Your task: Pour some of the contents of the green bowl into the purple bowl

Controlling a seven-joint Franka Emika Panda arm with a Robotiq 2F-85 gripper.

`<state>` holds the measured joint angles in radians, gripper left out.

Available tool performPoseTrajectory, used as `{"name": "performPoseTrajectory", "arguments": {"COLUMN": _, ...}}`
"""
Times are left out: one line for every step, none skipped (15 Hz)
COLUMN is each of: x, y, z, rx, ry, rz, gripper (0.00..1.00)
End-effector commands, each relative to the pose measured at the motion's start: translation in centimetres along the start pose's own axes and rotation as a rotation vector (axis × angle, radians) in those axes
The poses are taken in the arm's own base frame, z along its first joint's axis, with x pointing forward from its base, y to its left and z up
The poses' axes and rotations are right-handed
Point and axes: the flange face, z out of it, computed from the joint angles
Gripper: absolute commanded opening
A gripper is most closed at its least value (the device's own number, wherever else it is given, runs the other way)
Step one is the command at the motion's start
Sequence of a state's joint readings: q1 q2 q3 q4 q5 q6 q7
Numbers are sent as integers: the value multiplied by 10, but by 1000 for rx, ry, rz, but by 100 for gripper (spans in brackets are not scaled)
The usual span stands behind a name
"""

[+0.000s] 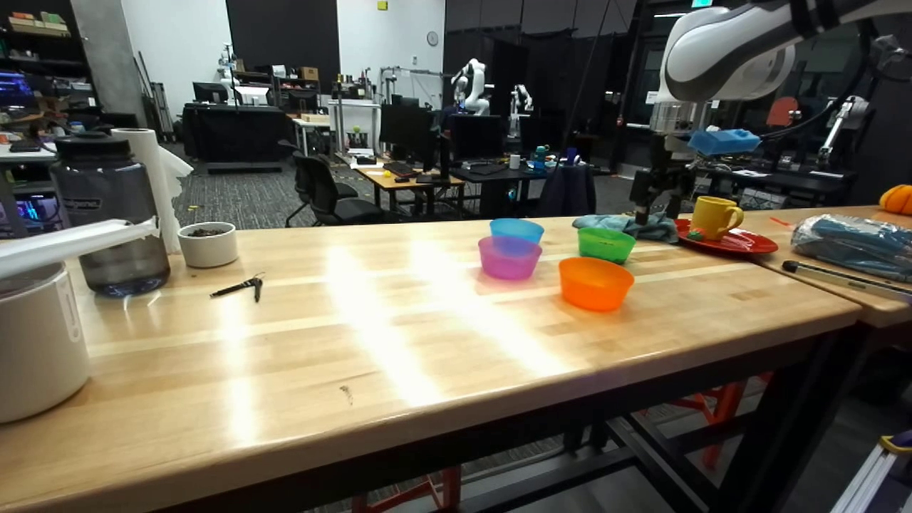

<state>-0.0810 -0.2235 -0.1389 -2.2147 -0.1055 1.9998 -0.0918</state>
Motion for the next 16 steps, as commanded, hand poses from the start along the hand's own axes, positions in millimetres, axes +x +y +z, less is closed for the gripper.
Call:
{"name": "performPoseTrajectory", "arguments": {"x": 0, "y": 0, "z": 0, "rx": 0, "ry": -1, "rz": 0, "gripper": 100}}
{"name": "performPoseTrajectory", "arguments": {"x": 0, "y": 0, "z": -1, "rx": 0, "ry": -1, "rz": 0, "gripper": 100}}
{"name": "performPoseTrajectory", "arguments": {"x": 0, "y": 0, "z": -1, "rx": 0, "ry": -1, "rz": 0, "gripper": 100}}
{"name": "performPoseTrajectory", "arguments": {"x": 2, "y": 1, "z": 0, "rx": 4, "ry": 2, "rz": 2, "gripper": 100}}
{"name": "performPoseTrajectory", "arguments": {"x": 3, "y": 2, "z": 0, "rx": 6, "ry": 2, "rz": -1, "gripper": 100}}
{"name": "performPoseTrajectory", "arguments": {"x": 4, "y": 3, "z": 1, "rx": 5, "ry": 7, "rz": -3, "gripper": 100}}
{"name": "performPoseTrajectory", "arguments": {"x": 7, "y": 6, "z": 2, "rx": 8, "ry": 14, "rz": -8, "gripper": 100}}
{"name": "performPoseTrajectory", "arguments": {"x": 10, "y": 8, "z": 4, "rx": 10, "ry": 15, "rz": -6, "gripper": 100}}
{"name": "performPoseTrajectory", "arguments": {"x": 14, "y": 10, "z": 6, "rx": 8, "ry": 26, "rz": -7, "gripper": 100}}
{"name": "performPoseTrajectory", "arguments": {"x": 17, "y": 13, "z": 9, "rx": 12, "ry": 29, "rz": -5, "gripper": 100}}
{"name": "performPoseTrajectory", "arguments": {"x": 21, "y": 15, "z": 13, "rx": 10, "ry": 42, "rz": -3, "gripper": 100}}
{"name": "performPoseTrajectory", "arguments": {"x": 24, "y": 17, "z": 16, "rx": 15, "ry": 48, "rz": -2, "gripper": 100}}
{"name": "performPoseTrajectory", "arguments": {"x": 28, "y": 20, "z": 21, "rx": 16, "ry": 50, "rz": 1, "gripper": 100}}
{"name": "performPoseTrajectory", "arguments": {"x": 32, "y": 22, "z": 25, "rx": 19, "ry": 49, "rz": 5, "gripper": 100}}
{"name": "performPoseTrajectory", "arguments": {"x": 35, "y": 24, "z": 29, "rx": 22, "ry": 48, "rz": 6, "gripper": 100}}
{"name": "performPoseTrajectory", "arguments": {"x": 40, "y": 25, "z": 32, "rx": 24, "ry": 46, "rz": 13, "gripper": 100}}
